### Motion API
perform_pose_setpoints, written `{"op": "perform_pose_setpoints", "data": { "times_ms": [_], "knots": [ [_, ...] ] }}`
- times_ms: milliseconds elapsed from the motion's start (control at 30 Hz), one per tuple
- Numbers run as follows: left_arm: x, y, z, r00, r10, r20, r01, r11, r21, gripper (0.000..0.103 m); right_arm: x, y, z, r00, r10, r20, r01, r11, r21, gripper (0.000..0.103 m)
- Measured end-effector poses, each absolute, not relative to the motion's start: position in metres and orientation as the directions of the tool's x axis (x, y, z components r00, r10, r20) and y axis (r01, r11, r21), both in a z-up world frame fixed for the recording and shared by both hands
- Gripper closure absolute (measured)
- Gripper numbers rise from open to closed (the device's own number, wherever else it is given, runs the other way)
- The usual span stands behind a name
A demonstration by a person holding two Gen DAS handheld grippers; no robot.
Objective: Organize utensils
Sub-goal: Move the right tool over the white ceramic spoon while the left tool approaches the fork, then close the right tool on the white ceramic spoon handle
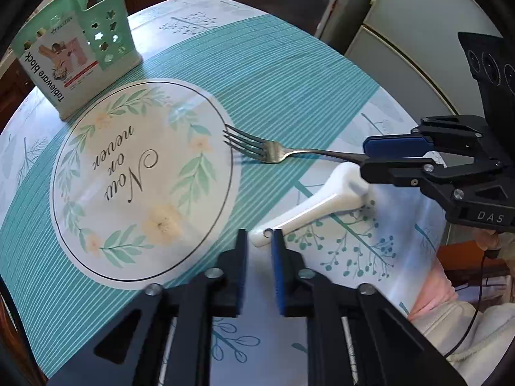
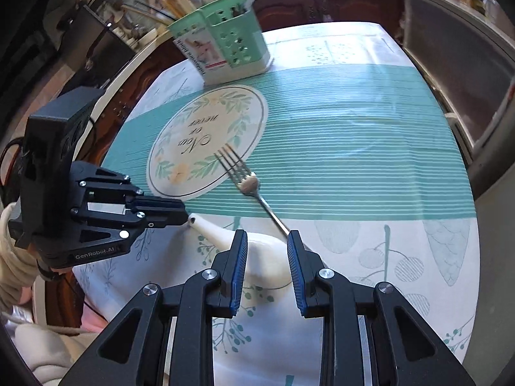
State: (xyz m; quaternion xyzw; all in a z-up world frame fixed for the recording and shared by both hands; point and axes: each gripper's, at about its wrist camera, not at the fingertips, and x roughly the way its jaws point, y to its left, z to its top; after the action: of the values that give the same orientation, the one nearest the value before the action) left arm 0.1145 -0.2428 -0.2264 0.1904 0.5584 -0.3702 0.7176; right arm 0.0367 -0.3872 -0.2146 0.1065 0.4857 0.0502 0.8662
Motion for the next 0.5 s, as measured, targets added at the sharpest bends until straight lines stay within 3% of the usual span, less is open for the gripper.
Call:
{"op": "perform_pose_setpoints", "data": {
  "times_ms": [200,500],
  "knots": [
    [0.102,-0.239,-0.226,0.113,-0.333,-0.936,0.74,0.657,-0.144,0.073,0.04,-0.359,-0.214,0.499,0.179,-0.848,-0.11,0.984,0.142,0.077],
    [0.091,-0.209,-0.227,0.169,-0.341,-0.925,0.625,0.762,-0.167,0.073,0.04,-0.301,-0.223,0.528,-0.05,-0.848,-0.304,0.921,-0.243,0.071]
  ]
}}
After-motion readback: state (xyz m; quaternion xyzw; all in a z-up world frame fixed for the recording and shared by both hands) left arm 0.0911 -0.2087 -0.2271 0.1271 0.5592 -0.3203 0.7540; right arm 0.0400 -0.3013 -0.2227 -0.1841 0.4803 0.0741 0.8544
